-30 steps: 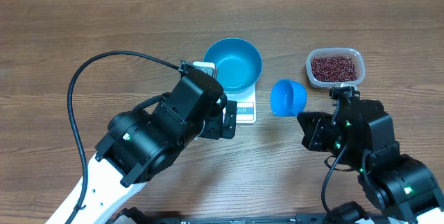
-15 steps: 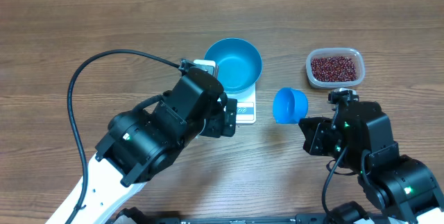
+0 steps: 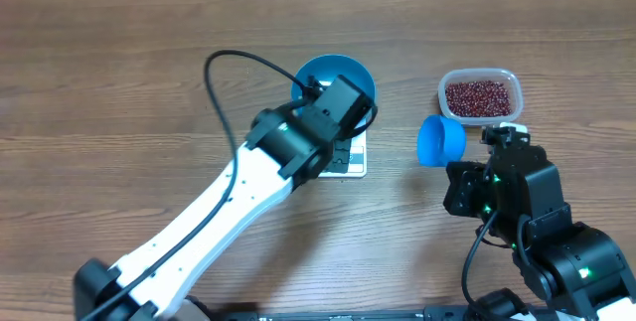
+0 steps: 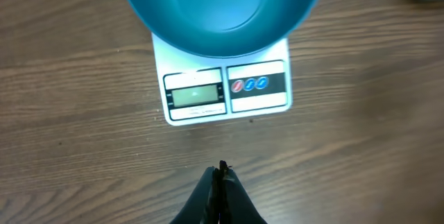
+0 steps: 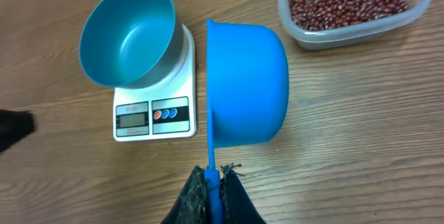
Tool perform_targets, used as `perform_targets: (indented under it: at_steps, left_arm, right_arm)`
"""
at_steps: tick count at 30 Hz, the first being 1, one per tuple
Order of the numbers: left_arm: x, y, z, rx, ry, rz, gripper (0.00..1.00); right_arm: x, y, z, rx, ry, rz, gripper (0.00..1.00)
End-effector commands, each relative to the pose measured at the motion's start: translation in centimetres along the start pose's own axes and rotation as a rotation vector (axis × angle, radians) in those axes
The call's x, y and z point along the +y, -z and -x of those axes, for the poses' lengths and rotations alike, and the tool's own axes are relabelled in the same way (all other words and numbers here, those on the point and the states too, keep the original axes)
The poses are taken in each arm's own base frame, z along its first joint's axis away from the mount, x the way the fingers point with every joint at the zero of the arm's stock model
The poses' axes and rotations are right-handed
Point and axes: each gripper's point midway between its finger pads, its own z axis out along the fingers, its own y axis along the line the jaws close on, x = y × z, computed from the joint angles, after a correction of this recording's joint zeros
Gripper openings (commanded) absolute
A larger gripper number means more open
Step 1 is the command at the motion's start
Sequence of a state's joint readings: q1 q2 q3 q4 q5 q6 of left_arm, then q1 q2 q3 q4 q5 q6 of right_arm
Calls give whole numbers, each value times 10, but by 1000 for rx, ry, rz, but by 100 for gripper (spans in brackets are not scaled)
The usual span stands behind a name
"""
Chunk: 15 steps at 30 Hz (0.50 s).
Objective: Scoop item into bowl and weigh 150g on scale
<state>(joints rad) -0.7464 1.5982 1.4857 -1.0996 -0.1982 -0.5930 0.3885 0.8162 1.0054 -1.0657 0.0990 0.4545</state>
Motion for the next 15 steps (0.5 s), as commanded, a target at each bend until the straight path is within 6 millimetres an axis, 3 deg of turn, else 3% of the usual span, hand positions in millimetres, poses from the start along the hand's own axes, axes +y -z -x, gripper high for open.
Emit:
perform_targets:
  at_steps: [1,9,15]
  left_arm:
    - [2,-23,-1,28,31,65,4]
    - [-15,-63,-28,83,25,-38,5]
    - [-16,-86,-30,35,34,-52,4]
  right_arm:
    - [0,11,17,-69,6,-9,4]
    - [-18,9,24,-81,-53,-57,4]
    - [-18,9,25,-79,-63,-53,4]
